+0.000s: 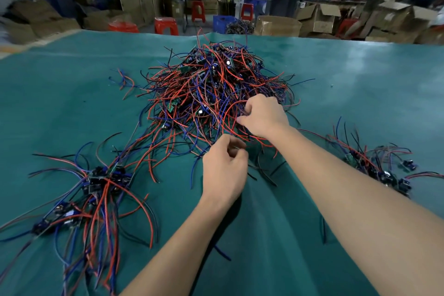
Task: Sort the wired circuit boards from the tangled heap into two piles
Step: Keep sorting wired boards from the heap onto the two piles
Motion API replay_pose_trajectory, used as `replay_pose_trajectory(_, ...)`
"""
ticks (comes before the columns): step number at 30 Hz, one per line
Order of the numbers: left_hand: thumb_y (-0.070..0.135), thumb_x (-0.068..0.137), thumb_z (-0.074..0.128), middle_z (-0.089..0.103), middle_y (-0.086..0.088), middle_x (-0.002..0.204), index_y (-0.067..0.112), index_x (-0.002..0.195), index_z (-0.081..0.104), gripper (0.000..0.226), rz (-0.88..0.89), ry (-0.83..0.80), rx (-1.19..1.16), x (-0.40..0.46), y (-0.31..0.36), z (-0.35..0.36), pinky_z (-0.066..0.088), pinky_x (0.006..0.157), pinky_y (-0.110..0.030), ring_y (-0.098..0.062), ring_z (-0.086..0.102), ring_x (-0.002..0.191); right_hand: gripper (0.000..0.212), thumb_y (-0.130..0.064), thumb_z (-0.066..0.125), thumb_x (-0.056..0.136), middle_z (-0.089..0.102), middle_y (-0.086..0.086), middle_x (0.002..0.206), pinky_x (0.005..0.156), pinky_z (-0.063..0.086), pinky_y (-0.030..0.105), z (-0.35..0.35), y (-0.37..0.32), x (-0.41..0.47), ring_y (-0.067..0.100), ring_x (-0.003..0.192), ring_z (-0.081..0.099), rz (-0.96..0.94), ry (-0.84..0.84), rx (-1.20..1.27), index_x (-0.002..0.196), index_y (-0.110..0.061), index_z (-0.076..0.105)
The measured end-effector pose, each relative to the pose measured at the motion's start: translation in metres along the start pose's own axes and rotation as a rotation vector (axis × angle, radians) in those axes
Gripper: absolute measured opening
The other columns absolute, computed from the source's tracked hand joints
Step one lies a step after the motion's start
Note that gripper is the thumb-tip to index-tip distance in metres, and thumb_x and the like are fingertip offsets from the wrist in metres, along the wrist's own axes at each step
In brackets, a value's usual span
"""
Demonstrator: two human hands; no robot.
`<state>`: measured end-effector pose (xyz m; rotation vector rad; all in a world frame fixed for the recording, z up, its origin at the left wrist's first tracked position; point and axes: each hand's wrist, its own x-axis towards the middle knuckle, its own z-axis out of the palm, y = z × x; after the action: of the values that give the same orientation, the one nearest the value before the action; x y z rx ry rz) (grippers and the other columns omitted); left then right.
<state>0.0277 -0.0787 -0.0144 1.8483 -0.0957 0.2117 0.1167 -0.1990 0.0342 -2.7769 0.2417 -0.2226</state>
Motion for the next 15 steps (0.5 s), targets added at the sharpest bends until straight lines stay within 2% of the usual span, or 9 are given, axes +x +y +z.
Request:
replay_pose_trajectory(2, 0.008, 0.083, 0.055, 0.066, 0.002, 0.066, 0.019, 0.084, 0.065, 0.015, 0.001, -0.002, 0.006, 0.0, 0.0, 0.0, 0.054, 0.079, -0.039, -0.021, 0.066, 0.072, 0.02, -0.031, 0.076, 0.09, 0.068, 0.016, 0.106, 0.083, 0.056, 0.041, 0.001, 0.002, 0.002, 0.038, 0.099, 0.066, 0.02, -0.006, 0.006, 0.088, -0.013, 0.068)
replay_pose_trajectory(5, 0.007, 0.083, 0.055, 0.066, 0.001, 0.066, 0.019, 0.084, 0.065, 0.015, 0.006, -0.001, 0.006, 0.0, 0.0, 0.0, 0.054, 0.078, -0.038, -0.021, 0.066, 0.072, 0.031, -0.022, 0.074, 0.09, 0.063, 0.012, 0.085, 0.078, 0.054, 0.038, -0.001, 0.008, 0.003, 0.035, 0.086, 0.065, 0.028, -0.054, 0.051, 0.066, -0.013, 0.056)
replay_pose_trajectory(6, 0.007, 0.083, 0.055, 0.066, 0.001, 0.066, 0.018, 0.084, 0.065, 0.015, 0.004, 0.0, 0.004, 0.0, 0.0, 0.001, 0.054, 0.078, -0.038, -0.021, 0.066, 0.071, 0.032, -0.023, 0.073, 0.09, 0.063, 0.013, 0.082, 0.075, 0.052, 0.035, -0.003, 0.011, 0.002, 0.033, 0.082, 0.063, 0.034, -0.07, 0.081, 0.066, -0.011, 0.057)
replay_pose_trajectory(8, 0.007, 0.083, 0.055, 0.066, 0.001, 0.066, 0.019, 0.083, 0.064, 0.015, -0.003, 0.001, -0.006, 0.0, 0.0, 0.001, 0.054, 0.076, -0.038, -0.021, 0.065, 0.071, 0.03, -0.026, 0.072, 0.091, 0.067, 0.014, 0.083, 0.064, 0.043, 0.03, -0.011, 0.017, -0.003, 0.028, 0.075, 0.06, 0.036, -0.085, 0.15, 0.08, 0.001, 0.067)
replay_pose_trajectory(10, 0.007, 0.083, 0.056, 0.067, 0.0, 0.067, 0.019, 0.084, 0.064, 0.015, -0.006, -0.001, -0.014, -0.001, 0.0, 0.002, 0.054, 0.077, -0.039, -0.021, 0.064, 0.071, 0.032, -0.027, 0.075, 0.09, 0.07, 0.01, 0.08, 0.063, 0.046, 0.027, -0.022, 0.024, -0.01, 0.021, 0.072, 0.061, 0.027, -0.121, 0.244, 0.091, 0.005, 0.071)
replay_pose_trajectory(12, 0.007, 0.084, 0.056, 0.068, 0.0, 0.072, 0.019, 0.088, 0.064, 0.014, -0.016, 0.002, -0.029, -0.001, -0.001, 0.002, 0.054, 0.078, -0.041, -0.023, 0.066, 0.074, 0.029, -0.025, 0.076, 0.09, 0.069, 0.005, 0.074, 0.065, 0.051, 0.03, -0.031, 0.031, -0.022, 0.021, 0.07, 0.06, 0.006, -0.21, 0.297, 0.089, 0.004, 0.071)
replay_pose_trajectory(15, 0.011, 0.087, 0.056, 0.067, 0.003, 0.084, 0.02, 0.093, 0.061, 0.012, -0.038, 0.019, -0.063, 0.0, -0.002, 0.003, 0.057, 0.074, -0.049, -0.024, 0.068, 0.079, 0.02, -0.018, 0.073, 0.092, 0.072, 0.002, 0.075, 0.056, 0.047, 0.029, -0.044, 0.044, -0.044, 0.013, 0.069, 0.057, -0.032, -0.308, 0.385, 0.08, -0.003, 0.073)
